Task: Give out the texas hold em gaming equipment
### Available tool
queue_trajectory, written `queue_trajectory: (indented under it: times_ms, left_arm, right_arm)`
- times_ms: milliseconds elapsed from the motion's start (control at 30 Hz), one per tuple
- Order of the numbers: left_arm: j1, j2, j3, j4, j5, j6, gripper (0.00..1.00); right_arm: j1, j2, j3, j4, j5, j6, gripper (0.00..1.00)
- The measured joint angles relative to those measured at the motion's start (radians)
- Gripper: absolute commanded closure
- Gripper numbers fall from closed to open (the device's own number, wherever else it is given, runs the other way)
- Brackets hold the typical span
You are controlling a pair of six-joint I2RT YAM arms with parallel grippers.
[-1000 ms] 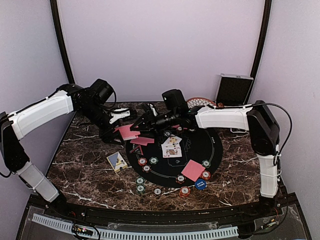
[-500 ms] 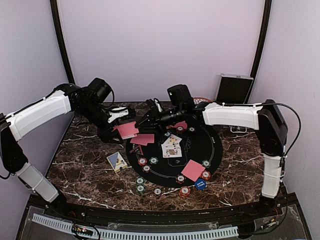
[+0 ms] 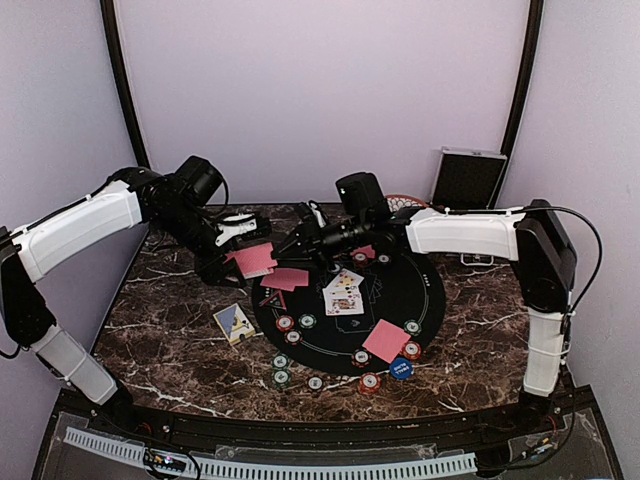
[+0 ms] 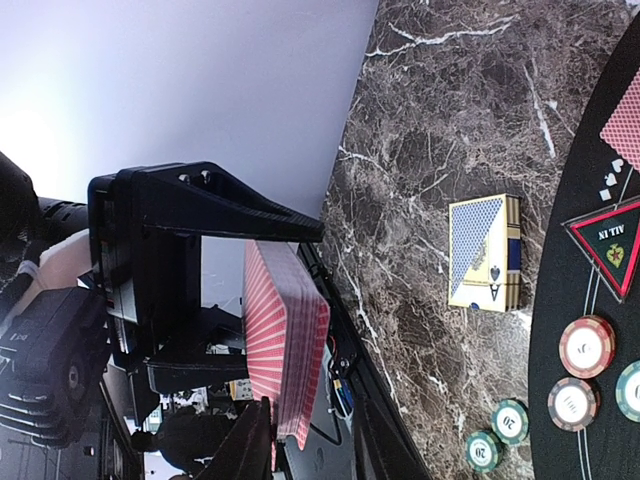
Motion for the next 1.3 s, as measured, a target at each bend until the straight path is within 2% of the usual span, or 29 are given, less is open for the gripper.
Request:
queue_trajectory:
  times_ms: [233,800,1033,1300]
  left_arm:
    - [0.000,0.000,0.000,0.000,-0.004,0.000,1.00]
    - [0.000,0.000,-0.006,0.001,-0.014,0.000,1.00]
    - [0.000,0.000,-0.006,0.001,-0.015,0.000,1.00]
    - [0.000,0.000,-0.006,0.008,-0.014,0.000,1.00]
  right_arm:
    - [0.000,-0.001,0.000,0.003,-0.007,0.004,0.82]
    - [0.023,-0.002,-0.018,0.094,-0.037,0.067,0.84]
    - [0.026,-0.002,-0.020,0.112,-0.045,0.082,0.99]
    - [0.014,-0.005,-0.032,0.108,-0.047,0.077,1.00]
